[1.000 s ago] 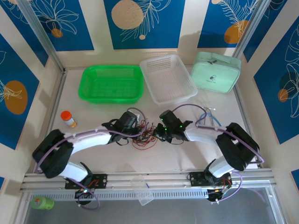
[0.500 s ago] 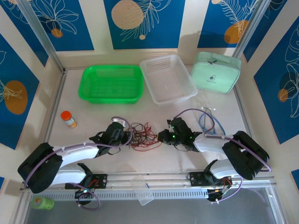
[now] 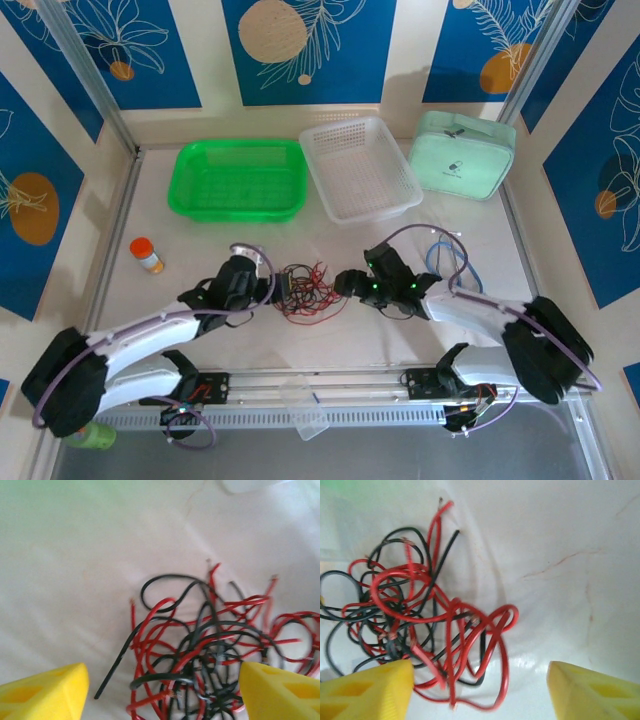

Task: Untangle the cables

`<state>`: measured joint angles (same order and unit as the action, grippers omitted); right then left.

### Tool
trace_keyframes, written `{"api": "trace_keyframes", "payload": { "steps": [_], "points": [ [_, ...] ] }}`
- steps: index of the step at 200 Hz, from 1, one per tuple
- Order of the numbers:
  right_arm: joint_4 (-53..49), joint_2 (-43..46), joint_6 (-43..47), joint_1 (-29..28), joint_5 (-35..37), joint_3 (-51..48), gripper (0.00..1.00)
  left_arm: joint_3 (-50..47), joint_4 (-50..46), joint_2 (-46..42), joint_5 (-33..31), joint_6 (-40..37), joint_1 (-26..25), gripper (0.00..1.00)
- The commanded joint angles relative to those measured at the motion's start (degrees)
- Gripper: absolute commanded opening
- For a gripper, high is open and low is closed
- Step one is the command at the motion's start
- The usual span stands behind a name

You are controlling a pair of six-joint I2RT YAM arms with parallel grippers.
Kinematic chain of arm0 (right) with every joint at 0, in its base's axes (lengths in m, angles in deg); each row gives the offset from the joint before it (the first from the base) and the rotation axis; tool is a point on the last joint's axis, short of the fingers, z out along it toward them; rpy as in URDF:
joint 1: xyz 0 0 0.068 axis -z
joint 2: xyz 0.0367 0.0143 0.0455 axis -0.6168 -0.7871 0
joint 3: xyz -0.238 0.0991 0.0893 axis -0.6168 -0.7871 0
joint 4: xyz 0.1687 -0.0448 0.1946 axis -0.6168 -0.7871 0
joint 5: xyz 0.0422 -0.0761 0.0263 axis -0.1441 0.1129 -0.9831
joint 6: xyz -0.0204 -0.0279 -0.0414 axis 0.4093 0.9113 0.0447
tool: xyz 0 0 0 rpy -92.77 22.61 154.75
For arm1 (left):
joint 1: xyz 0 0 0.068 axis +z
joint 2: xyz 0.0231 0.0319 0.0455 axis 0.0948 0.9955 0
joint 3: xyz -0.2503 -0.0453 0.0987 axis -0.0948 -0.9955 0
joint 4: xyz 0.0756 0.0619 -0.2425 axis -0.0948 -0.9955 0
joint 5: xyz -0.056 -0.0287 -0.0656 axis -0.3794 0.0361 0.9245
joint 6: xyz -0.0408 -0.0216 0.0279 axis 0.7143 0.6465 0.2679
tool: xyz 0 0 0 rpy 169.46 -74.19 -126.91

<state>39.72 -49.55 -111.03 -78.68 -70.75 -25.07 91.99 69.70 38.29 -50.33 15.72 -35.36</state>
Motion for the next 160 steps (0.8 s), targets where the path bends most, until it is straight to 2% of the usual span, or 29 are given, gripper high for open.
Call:
{"api": "trace_keyframes", "payload": {
  "steps": [1, 17, 38, 76, 98, 126, 144, 160],
  "points": [
    [-21.7, 4.0, 3.9, -1.0, 5.3, 6.4, 0.79, 6.4, -11.9, -4.0, -0.1, -5.1, 0.6, 0.82],
    [-27.4, 3.0, 5.5, -1.8, 5.0, 10.6, 0.81, 10.1, -16.7, -3.6, 0.2, -6.6, 0.7, 0.84],
    [-33.3, -2.8, 7.8, -4.2, 5.1, 18.1, 0.82, 14.5, -20.2, 1.4, 1.7, -8.0, 0.5, 0.84],
    [-42.1, -18.6, 8.3, -9.5, 8.7, 34.5, 0.76, 20.9, -21.3, 14.7, 3.4, -9.3, 0.5, 0.73],
    [-40.5, -24.8, 4.0, -10.3, 7.8, 38.2, 0.7, 21.9, -19.5, 19.1, 3.8, -9.0, 0.4, 0.72],
    [-34.8, -30.2, -1.6, -9.9, 5.8, 37.5, 0.63, 21.3, -18.1, 23.0, 3.9, -7.6, 0.4, 0.68],
    [-31.2, -33.0, -3.5, -9.7, 4.9, 36.3, 0.6, 19.2, -16.4, 25.0, 3.2, -6.0, 0.3, 0.61],
    [-28.1, -34.4, -5.2, -9.4, 5.1, 34.6, 0.55, 16.7, -15.0, 26.3, 1.9, -4.4, 0.4, 0.49]
  ]
}}
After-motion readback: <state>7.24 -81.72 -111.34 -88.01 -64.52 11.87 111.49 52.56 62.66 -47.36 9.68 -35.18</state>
